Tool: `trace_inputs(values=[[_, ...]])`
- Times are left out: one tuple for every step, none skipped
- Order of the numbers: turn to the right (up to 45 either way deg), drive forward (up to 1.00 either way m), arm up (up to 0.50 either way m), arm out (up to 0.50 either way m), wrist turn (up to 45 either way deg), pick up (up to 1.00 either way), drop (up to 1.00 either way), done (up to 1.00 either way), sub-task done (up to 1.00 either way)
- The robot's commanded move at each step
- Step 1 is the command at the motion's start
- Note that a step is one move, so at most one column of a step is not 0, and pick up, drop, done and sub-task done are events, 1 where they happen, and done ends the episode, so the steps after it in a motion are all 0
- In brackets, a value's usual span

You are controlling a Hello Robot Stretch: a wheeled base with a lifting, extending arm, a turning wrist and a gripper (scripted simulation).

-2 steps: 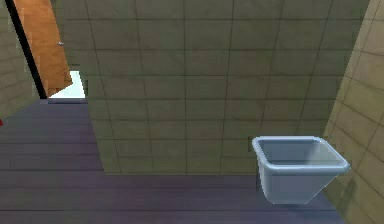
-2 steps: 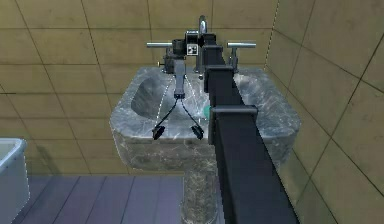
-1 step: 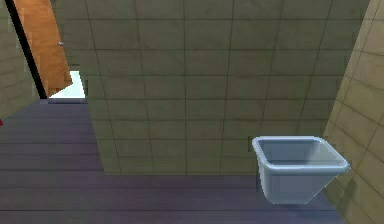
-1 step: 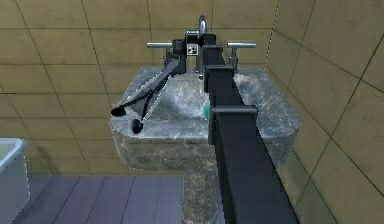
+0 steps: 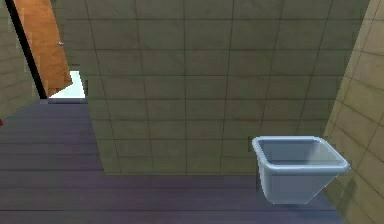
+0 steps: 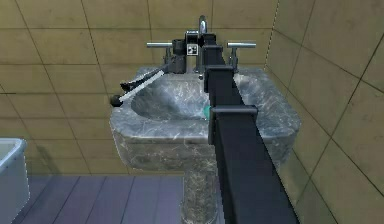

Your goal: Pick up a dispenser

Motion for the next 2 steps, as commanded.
trace_inputs(values=[[0.0, 0.0, 0.0, 0.0, 45.0, 0.0, 0.0, 0.0, 0.0], [0.0, 0.0, 0.0, 0.0, 45.0, 0.0, 0.0, 0.0, 0.0]])
